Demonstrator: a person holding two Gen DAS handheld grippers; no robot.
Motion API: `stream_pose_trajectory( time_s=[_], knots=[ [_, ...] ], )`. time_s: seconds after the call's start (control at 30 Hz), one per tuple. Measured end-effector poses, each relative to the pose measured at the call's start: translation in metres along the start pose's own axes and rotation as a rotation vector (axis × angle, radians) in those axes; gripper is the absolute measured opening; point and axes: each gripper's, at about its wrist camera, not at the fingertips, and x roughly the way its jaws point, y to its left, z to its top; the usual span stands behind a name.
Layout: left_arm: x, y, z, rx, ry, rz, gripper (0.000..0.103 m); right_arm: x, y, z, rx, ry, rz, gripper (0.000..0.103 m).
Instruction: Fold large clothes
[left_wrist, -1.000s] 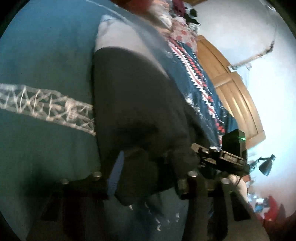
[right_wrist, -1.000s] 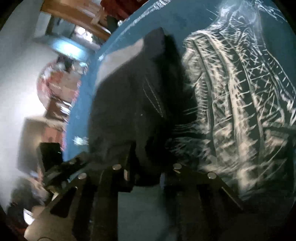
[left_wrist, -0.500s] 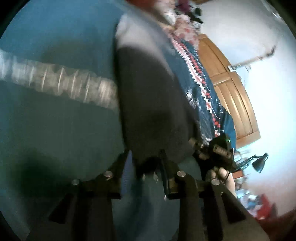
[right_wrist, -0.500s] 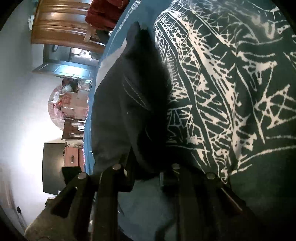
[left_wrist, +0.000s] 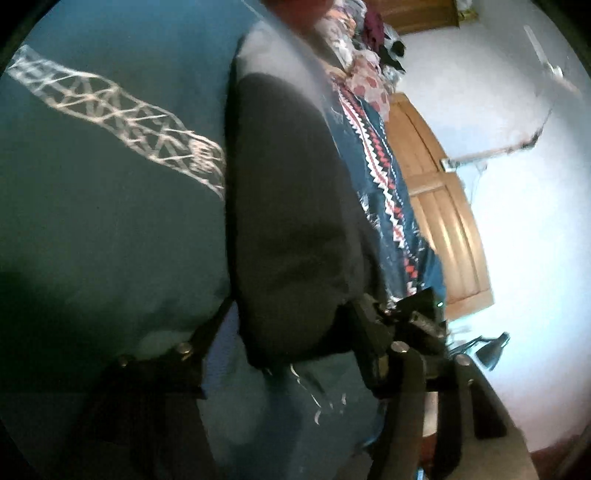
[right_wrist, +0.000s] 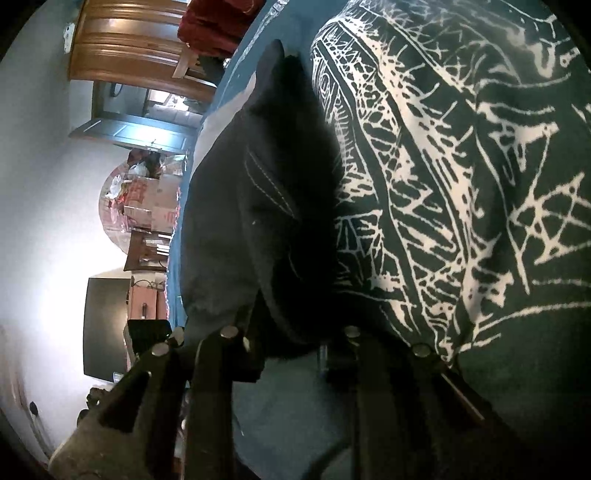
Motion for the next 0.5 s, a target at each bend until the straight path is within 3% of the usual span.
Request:
stream_pose_trajectory(
  time_s=[0.1, 0.17, 0.3, 0.4, 0.5],
  knots=[
    [0.01, -0.005, 0.005, -0.006, 0.02, 0.01, 0.055, 0.001, 0.012, -0.001, -0.007, -0.007, -0.027, 0.016],
    [0.007, -0.007, 0.012, -0.062, 0.027, -0.057, 0.045, -0.003, 0.031, -0.002, -0.033, -0.02, -0.035, 0.015],
    [-0.038, -0.045, 0.046, 0.023, -0.045, -0.131, 0.045, -0.018, 0.069, 0.003, -0.075, -0.056, 0.051, 0.014],
    [-0.055, -0.05, 0.054, 0.068, -0.039, -0.081, 0.045, -0.006, 0.079, -0.004, -0.134, -0.006, 0.015, 0.014],
    [-0.033, -0.006, 0.026, 0.033, 0.051, 0.046, 0.046, 0.014, 0.042, -0.017, -0.068, 0.047, -0.039, 0.015]
  ],
)
